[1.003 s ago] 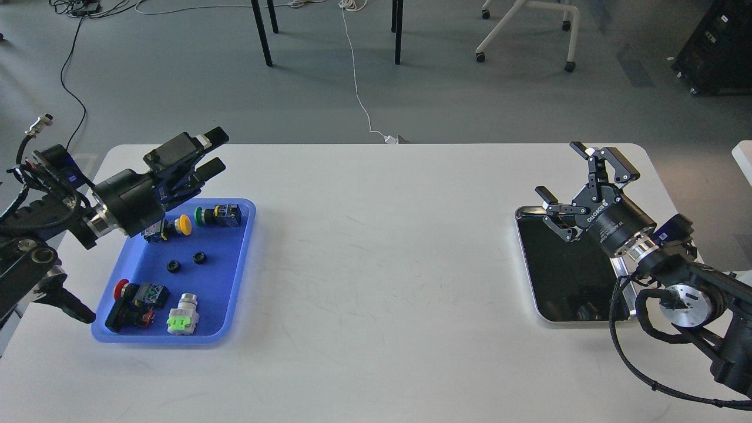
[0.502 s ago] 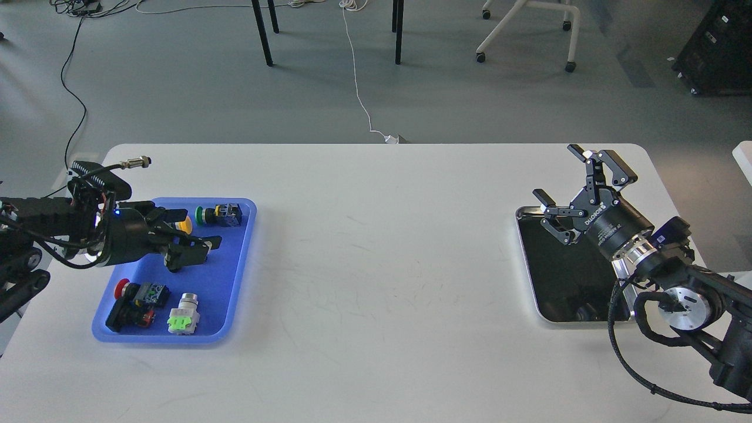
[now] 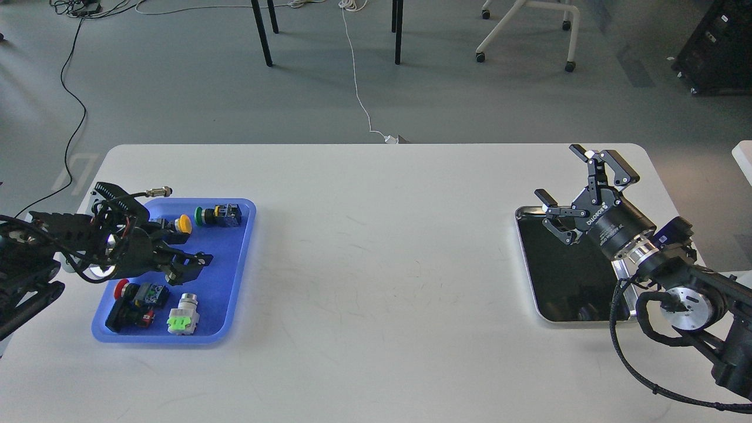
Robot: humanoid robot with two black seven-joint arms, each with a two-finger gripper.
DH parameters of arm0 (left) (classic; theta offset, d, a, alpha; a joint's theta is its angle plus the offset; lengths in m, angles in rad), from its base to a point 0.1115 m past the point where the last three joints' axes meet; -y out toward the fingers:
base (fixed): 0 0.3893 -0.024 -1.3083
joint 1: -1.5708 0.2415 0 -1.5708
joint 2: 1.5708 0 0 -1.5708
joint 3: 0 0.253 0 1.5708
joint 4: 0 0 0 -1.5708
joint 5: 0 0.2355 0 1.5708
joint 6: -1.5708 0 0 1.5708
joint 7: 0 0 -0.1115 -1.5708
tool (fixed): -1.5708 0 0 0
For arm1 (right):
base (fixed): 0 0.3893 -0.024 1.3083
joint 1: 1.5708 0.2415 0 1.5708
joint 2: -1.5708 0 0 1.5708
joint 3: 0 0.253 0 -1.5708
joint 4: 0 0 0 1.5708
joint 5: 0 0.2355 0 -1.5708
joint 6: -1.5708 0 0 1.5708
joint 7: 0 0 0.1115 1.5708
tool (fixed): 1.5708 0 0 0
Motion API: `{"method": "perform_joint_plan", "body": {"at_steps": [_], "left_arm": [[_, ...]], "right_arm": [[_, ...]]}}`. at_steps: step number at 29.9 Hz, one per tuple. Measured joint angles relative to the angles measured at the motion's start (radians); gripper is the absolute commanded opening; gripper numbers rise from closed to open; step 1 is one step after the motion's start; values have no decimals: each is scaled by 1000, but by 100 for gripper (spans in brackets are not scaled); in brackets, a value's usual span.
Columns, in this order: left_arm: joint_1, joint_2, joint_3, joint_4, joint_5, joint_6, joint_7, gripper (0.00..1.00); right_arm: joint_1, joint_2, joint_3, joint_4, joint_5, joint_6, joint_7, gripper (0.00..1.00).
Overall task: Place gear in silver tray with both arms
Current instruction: 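Close the left gripper on the black gear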
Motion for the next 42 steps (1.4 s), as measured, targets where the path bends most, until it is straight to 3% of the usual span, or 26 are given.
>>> {"method": "perform_joint_plan", "body": {"at_steps": [15,30,36,42], "left_arm": [[0,-20,13,35,0,0,0,56],[0,-44,18,66,0,0,0,54],[0,-48,18,68,0,0,0,31],[0,-49,18,73,-1,1,0,17]], "right_arm": [[-3,-2,0,-1,-1,0,0,99],[-3,-1,0,-1,-1,0,0,99],[-3,-2,0,-1,-1,0,0,99],[-3,-3,0,-1,-1,0,0,99]]}}
